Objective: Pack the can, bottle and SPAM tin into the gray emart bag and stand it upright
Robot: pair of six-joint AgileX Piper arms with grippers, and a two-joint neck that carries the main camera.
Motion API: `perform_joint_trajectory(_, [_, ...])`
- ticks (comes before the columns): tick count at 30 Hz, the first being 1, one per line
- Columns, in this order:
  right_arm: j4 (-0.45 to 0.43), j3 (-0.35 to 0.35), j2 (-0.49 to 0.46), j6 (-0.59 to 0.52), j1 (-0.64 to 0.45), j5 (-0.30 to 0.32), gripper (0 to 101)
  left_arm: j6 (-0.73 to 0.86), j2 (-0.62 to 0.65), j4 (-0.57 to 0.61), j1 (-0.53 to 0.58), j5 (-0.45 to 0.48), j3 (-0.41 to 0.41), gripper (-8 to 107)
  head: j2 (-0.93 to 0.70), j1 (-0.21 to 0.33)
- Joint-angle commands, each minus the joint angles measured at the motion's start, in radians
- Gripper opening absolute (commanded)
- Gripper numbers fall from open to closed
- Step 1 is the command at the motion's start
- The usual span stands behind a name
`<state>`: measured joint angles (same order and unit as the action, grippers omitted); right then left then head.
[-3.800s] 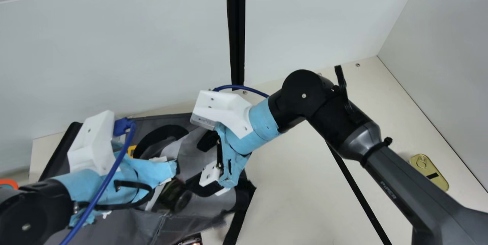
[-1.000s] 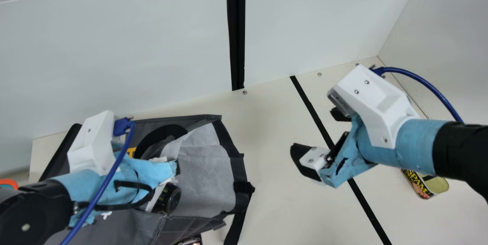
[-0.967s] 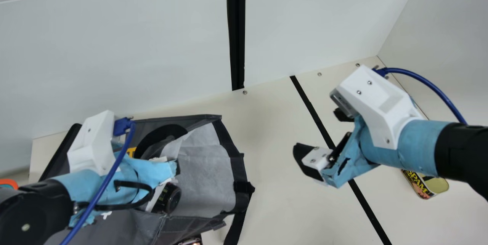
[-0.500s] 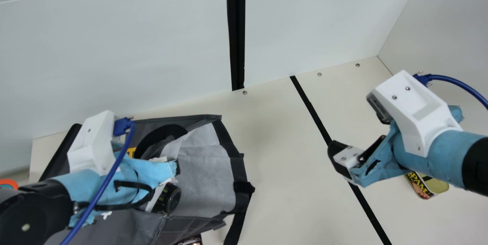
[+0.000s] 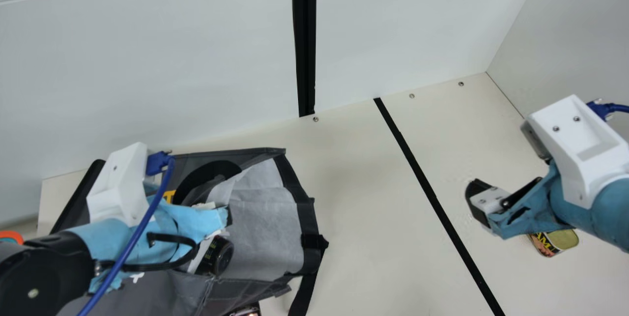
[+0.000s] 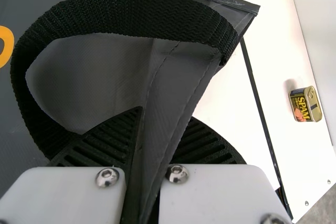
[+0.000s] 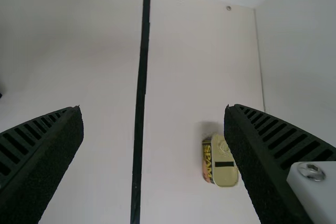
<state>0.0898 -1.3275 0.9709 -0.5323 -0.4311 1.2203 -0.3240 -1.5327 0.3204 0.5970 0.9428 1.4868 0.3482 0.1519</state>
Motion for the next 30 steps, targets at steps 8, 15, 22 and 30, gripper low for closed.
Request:
perform_joint_trajectory(8, [-0.013, -0.019, -0.024, -0.009, -0.129, 0.0, 95, 0.0, 0.0, 0.0, 0.0, 0.0, 0.0, -8, 0.001, 0.023])
perform_joint_trajectory(15, [-0.008, -0.037, -0.046, 0.047, -0.195, 0.0, 95, 0.0, 0.0, 0.0, 0.0, 0.0, 0.0, -8, 0.001, 0.023])
perform_joint_trajectory(22, [-0.021, -0.062, -0.065, 0.121, -0.229, 0.0, 95, 0.0, 0.0, 0.0, 0.0, 0.0, 0.0, -8, 0.001, 0.023])
perform_joint_trajectory(30, [-0.039, -0.094, -0.08, 0.198, -0.262, 0.0, 95, 0.0, 0.0, 0.0, 0.0, 0.0, 0.0, -8, 0.001, 0.023])
